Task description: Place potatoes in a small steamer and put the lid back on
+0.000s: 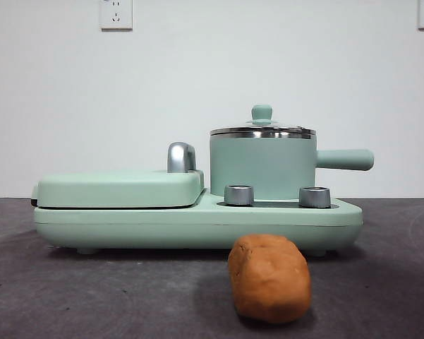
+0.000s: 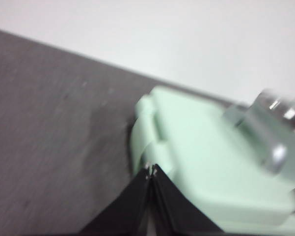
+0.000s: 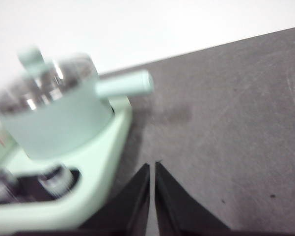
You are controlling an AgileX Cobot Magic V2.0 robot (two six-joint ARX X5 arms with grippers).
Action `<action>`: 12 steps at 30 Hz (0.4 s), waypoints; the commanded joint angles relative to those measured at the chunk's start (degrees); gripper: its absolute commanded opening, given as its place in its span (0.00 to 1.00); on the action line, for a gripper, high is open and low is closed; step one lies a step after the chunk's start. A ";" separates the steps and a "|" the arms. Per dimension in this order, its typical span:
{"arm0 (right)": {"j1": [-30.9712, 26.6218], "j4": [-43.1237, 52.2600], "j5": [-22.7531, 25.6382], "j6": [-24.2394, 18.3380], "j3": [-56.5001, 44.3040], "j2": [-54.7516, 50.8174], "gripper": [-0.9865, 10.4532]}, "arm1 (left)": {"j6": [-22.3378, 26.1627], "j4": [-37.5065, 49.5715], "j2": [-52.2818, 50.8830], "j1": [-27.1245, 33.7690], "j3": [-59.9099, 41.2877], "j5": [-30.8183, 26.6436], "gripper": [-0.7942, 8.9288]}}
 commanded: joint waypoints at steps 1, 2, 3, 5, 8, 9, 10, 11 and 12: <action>0.00 -3.26 -0.44 6.45 5.62 -0.11 0.10 | -2.69 -2.43 1.11 -0.66 6.08 0.87 0.09; 0.00 -5.38 -1.03 6.60 7.89 0.13 0.10 | -2.67 -4.24 1.81 -0.87 8.31 1.01 0.09; 0.00 -7.34 -1.77 6.58 9.94 0.55 0.10 | -2.67 -5.73 2.56 -1.03 10.29 1.16 0.09; 0.00 -12.31 -3.13 6.58 14.95 1.70 0.10 | -2.67 -8.92 4.68 -1.29 15.04 1.46 0.09; 0.00 -18.80 -5.79 6.54 21.77 4.04 0.10 | -2.64 -12.04 8.26 -1.42 21.35 3.69 0.09; 0.00 -20.59 -7.02 6.54 23.71 4.83 0.10 | -2.64 -12.66 9.46 -1.42 23.12 4.68 0.09; 0.00 -22.91 -8.96 6.40 26.23 5.95 0.10 | -2.64 -13.44 11.13 -1.42 25.35 6.08 0.09; 0.00 -24.55 -10.49 5.95 28.02 6.80 0.10 | -2.64 -13.86 12.33 -1.42 26.91 7.13 0.09; 0.00 -26.16 -12.04 5.49 29.77 7.72 0.10 | -2.64 -14.12 13.57 -1.42 28.33 8.31 0.09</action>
